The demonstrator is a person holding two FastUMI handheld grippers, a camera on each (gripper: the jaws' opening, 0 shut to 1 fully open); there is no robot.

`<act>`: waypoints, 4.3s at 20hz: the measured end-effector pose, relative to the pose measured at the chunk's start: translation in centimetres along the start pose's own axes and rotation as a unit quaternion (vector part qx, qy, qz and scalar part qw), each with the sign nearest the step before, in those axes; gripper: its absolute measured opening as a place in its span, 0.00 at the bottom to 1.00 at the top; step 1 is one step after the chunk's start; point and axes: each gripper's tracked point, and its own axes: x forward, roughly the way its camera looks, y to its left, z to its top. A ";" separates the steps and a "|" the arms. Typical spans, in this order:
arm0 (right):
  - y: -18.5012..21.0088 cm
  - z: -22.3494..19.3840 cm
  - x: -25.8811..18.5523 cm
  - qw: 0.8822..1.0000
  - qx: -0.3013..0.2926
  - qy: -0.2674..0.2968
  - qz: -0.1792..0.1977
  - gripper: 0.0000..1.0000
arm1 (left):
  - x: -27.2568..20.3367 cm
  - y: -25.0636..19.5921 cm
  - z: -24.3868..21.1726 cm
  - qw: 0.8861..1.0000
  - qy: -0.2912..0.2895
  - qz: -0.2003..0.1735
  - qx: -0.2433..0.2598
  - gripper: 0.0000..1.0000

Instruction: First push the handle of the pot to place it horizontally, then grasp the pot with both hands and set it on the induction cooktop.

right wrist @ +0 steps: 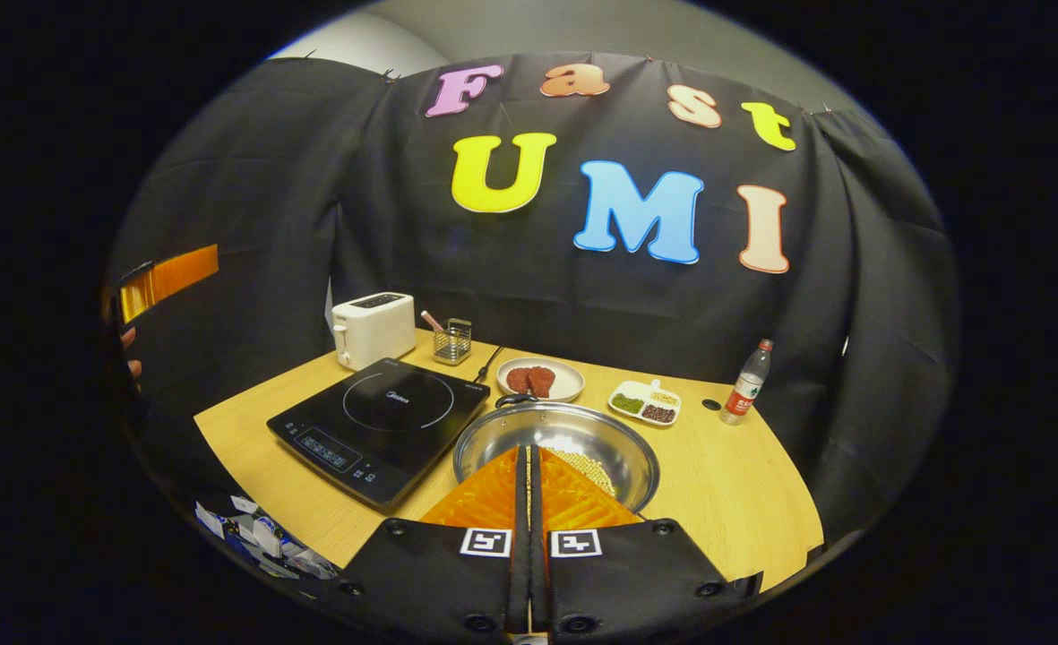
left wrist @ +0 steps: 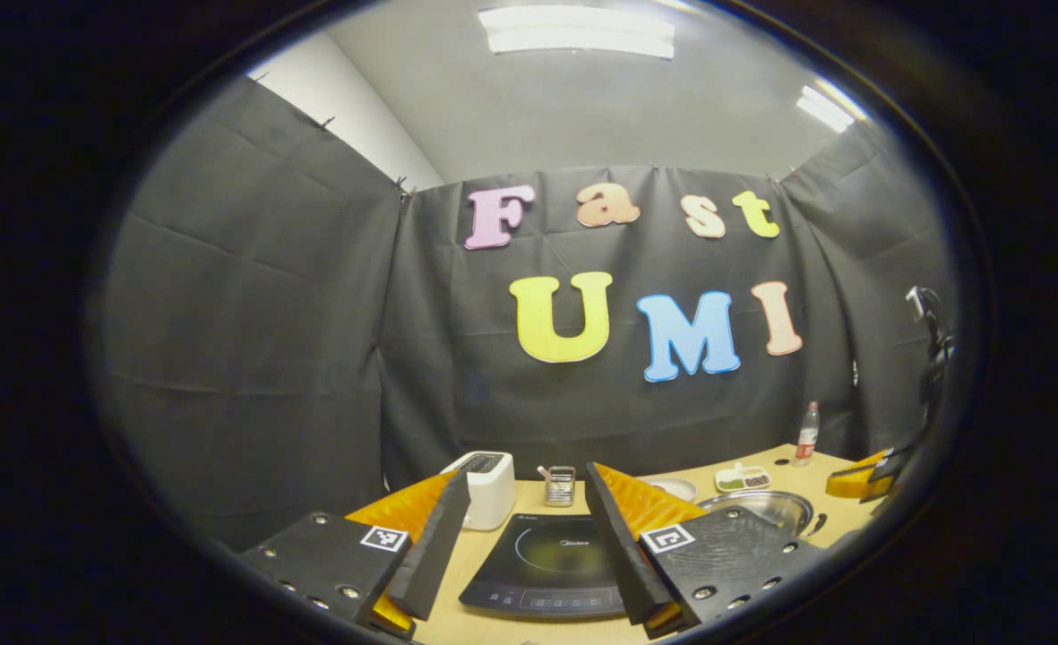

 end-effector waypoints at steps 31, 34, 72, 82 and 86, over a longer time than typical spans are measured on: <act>-4.6 -16.4 6.3 0.958 -0.028 0.258 0.125 0.02 | 5.2 -7.9 -2.6 0.997 0.046 0.048 0.029 0.76; -4.9 -16.5 6.3 0.956 -0.021 0.261 0.131 0.02 | 5.7 -8.6 -3.1 0.997 0.050 0.046 0.022 0.82; -16.8 -15.3 13.6 0.964 0.016 0.262 0.031 0.02 | 7.1 -12.0 -3.8 0.995 0.068 0.058 0.041 0.76; -20.8 -15.0 15.5 0.967 0.020 0.250 -0.042 0.02 | 7.2 -13.1 -4.5 0.995 0.072 0.061 0.035 0.76; -21.1 -14.5 14.1 0.969 0.027 0.238 -0.057 0.02 | 7.9 -14.4 -5.2 0.996 0.072 0.045 0.029 0.77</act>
